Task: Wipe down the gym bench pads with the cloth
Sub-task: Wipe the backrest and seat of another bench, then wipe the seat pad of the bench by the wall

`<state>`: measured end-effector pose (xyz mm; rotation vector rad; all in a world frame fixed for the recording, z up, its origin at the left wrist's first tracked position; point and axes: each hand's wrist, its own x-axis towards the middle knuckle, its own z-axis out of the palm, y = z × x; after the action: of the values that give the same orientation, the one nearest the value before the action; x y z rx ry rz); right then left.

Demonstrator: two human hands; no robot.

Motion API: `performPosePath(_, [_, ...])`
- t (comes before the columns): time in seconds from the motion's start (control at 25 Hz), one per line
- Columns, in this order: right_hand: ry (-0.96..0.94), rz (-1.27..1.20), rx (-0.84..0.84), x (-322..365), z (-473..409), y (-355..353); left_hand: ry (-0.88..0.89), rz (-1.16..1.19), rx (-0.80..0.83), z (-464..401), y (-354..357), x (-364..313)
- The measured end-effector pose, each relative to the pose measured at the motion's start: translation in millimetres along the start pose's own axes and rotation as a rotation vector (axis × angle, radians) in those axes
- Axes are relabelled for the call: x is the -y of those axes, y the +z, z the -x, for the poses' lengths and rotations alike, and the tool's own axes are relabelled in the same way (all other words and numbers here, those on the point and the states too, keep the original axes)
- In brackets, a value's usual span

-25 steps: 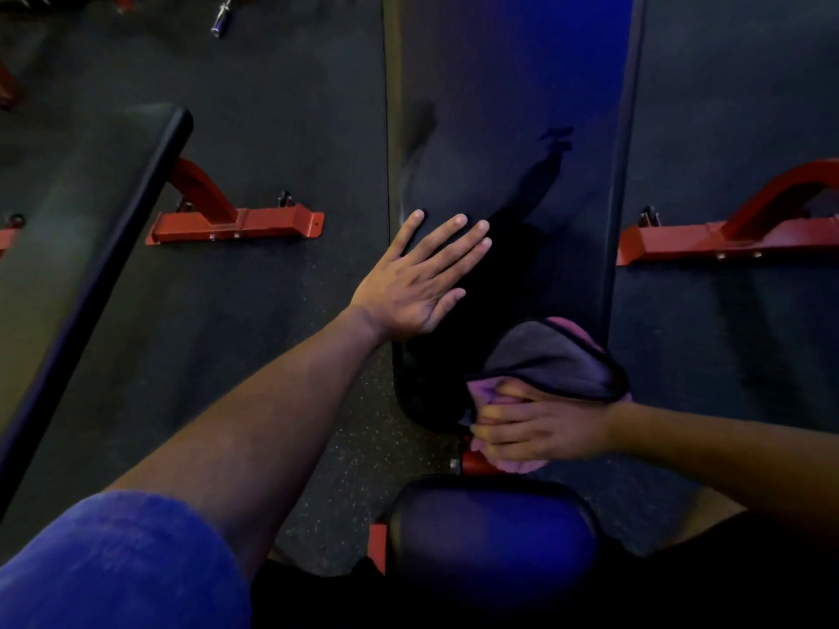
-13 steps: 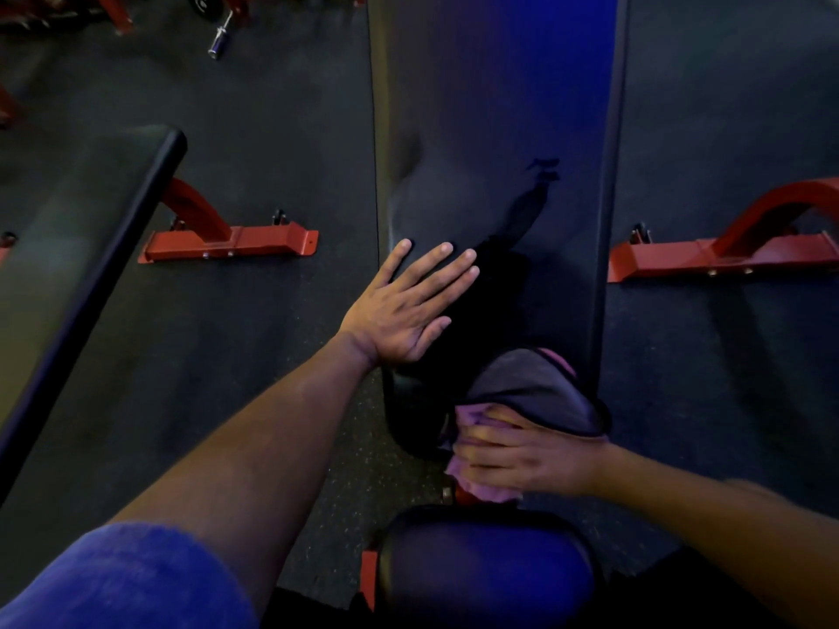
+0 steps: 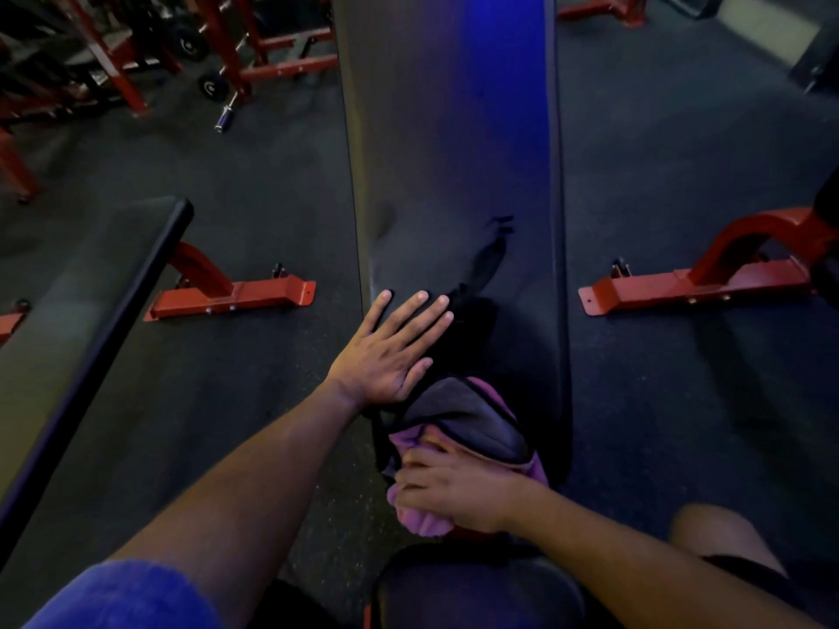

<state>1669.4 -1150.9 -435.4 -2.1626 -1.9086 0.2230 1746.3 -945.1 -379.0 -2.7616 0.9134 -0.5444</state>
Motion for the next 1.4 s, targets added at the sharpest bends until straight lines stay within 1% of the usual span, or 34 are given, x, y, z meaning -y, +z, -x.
performPosePath(0.04, [0.069,0.003,0.053,6.9,0.0,-10.3,-0.009,0.013,0.033,1.3,-4.1,-3.1])
performPosePath(0.12, [0.267,-0.007,0.174,24.9,-1.0,-40.3,-0.026,0.052,0.116,3.9,-17.3,-8.1])
performPosePath(0.16, [0.356,-0.048,0.197,31.3,-0.9,-59.1,-0.031,0.059,0.182,2.1,-28.1,-10.0])
performPosePath(0.24, [0.506,-0.192,0.183,37.5,2.4,-105.1,-0.031,0.111,0.39,-9.1,-57.5,-11.2])
performPosePath(0.32, [0.616,-0.307,0.103,42.2,13.3,-150.2,-0.041,0.188,0.607,-20.9,-91.9,-11.1])
performPosePath(0.36, [0.672,-0.368,0.073,46.3,19.0,-172.0,-0.061,0.22,0.669,-26.4,-108.1,-9.0])
performPosePath(0.4, [0.723,-0.432,0.042,51.8,24.0,-197.5,-0.083,0.251,0.694,-33.7,-127.4,-4.3])
performPosePath(0.48, [0.802,-0.519,-0.043,62.8,33.8,-246.9,-0.123,0.307,0.693,-47.3,-164.9,3.1])
performPosePath(0.6, [0.9,-0.568,-0.181,77.1,48.7,-311.5,-0.135,0.379,0.689,-69.3,-210.6,8.4])
performPosePath(0.76, [1.039,-0.614,-0.409,92.6,86.3,-353.9,-0.066,0.46,0.625,-123.5,-247.3,-6.8])
performPosePath(0.92, [1.216,-0.696,-0.633,109.6,132.5,-358.3,-0.001,0.522,0.636,-176.3,-267.6,-28.5])
performPosePath(1.04, [1.31,-0.727,-0.715,119.8,150.4,-354.0,0.007,0.573,0.633,-188.7,-270.8,-35.0])
performPosePath(1.2, [1.379,-0.727,-0.769,131.5,166.0,-349.7,0.04,0.603,0.667,-197.5,-276.3,-45.6])
performPosePath(1.32, [1.397,-0.751,-0.89,129.7,200.2,-346.1,0.061,0.612,0.671,-228.6,-277.1,-77.8])
performPosePath(1.4, [1.419,-0.797,-1.003,121.9,240.3,-338.0,0.055,0.633,0.69,-255.9,-271.8,-110.5])
